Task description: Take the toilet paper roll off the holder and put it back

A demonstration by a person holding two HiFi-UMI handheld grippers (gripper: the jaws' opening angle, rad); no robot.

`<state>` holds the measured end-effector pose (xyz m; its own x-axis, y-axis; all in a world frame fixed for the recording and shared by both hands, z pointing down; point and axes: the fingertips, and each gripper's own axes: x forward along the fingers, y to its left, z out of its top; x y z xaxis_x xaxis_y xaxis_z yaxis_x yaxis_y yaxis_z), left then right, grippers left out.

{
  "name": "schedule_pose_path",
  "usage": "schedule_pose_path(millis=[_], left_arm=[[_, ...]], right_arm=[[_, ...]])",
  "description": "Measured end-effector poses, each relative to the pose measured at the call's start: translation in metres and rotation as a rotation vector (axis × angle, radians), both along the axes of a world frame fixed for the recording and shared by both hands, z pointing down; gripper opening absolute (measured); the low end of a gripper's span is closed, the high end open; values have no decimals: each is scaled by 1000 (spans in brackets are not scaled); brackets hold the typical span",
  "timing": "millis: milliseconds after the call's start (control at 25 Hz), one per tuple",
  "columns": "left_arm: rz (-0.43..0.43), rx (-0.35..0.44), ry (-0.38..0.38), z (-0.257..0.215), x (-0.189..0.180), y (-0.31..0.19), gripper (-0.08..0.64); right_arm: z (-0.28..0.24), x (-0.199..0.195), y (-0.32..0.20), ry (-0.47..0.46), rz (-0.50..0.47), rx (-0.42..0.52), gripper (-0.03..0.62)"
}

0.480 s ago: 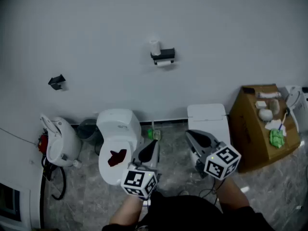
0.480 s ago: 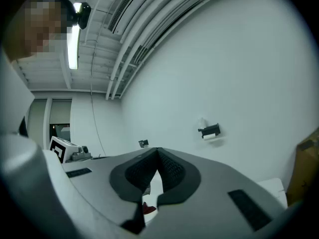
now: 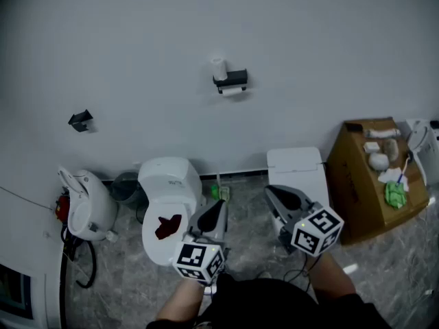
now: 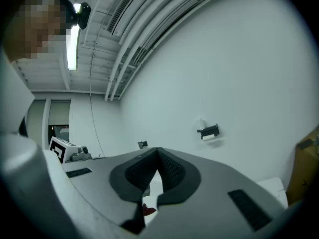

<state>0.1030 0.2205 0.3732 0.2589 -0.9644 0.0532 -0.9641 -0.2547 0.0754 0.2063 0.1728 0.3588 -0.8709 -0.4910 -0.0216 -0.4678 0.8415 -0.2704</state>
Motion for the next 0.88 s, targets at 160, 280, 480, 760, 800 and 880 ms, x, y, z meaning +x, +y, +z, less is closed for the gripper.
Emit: schedule_pose_path(millis=[160, 280, 480, 760, 800, 880], left_arm=[[0, 1, 2, -3, -5, -3, 5], [8, -7, 3, -1, -8, -9, 5], [64, -44, 17, 12, -14, -33, 5], [122, -58, 38, 18, -52, -52, 5], [127, -55, 40, 17, -62, -55, 6], [129, -49, 49, 15, -84, -61, 5]], right_arm=[[-2, -2, -3, -22, 18, -10, -2], [0, -4, -9, -20, 35, -17, 0], [9, -11, -28, -16, 81, -35, 2], [11, -51, -43, 8, 122, -34, 28], [9, -61, -45, 12, 124, -31, 40], [6, -82, -50, 18, 129, -27, 51]])
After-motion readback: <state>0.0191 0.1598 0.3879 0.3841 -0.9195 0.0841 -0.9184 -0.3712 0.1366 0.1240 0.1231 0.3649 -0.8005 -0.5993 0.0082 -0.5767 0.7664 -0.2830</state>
